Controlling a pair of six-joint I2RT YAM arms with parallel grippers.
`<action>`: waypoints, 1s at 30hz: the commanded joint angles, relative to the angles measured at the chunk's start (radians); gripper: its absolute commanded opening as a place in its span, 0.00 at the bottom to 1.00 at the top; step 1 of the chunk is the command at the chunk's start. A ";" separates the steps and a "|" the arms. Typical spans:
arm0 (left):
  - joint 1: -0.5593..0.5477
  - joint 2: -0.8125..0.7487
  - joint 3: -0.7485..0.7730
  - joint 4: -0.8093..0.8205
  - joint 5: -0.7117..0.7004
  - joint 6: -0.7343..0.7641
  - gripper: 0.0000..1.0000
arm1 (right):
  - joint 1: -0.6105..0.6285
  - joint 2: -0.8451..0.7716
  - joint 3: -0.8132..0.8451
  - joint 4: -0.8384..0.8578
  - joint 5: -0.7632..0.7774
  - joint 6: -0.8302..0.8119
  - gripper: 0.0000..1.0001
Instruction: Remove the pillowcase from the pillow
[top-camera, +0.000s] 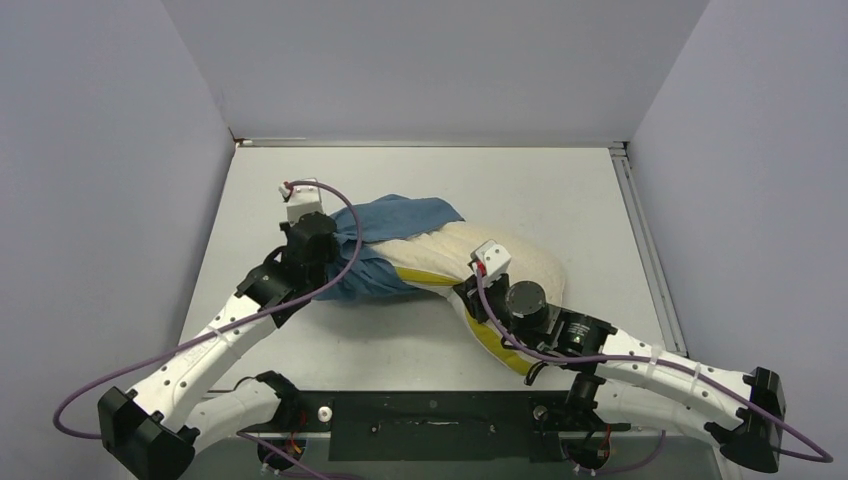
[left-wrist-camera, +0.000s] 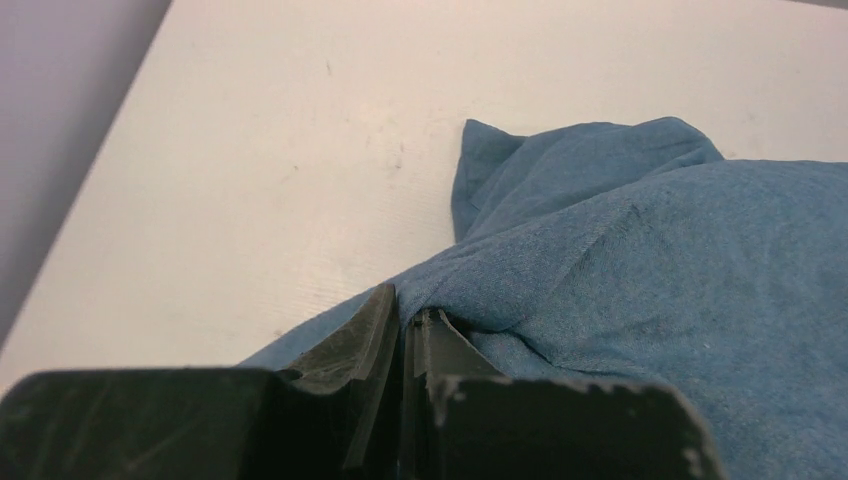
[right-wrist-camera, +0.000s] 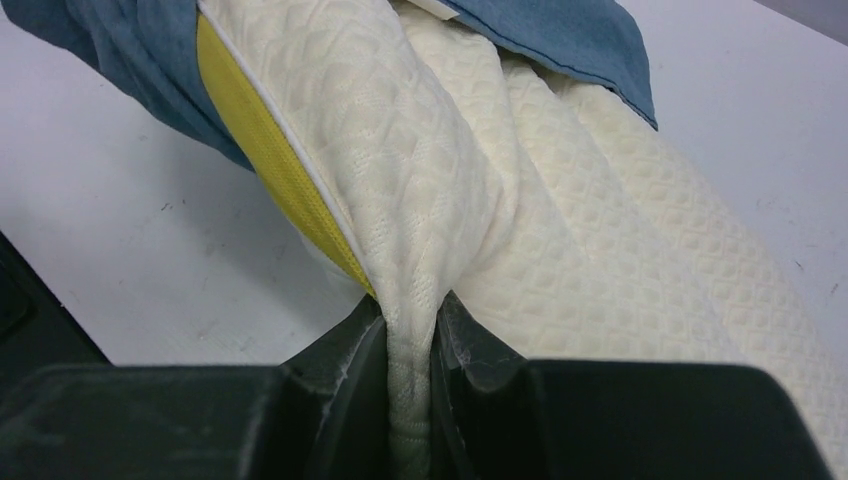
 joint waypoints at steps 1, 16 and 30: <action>0.113 0.038 0.067 -0.027 -0.189 0.245 0.03 | -0.014 -0.095 -0.005 0.103 0.009 0.016 0.05; 0.246 0.084 -0.049 0.073 -0.045 0.290 0.06 | -0.014 -0.063 -0.016 0.138 -0.230 0.003 0.05; 0.237 -0.102 -0.094 0.129 0.169 0.332 0.32 | -0.071 0.198 0.248 -0.082 -0.452 0.053 0.86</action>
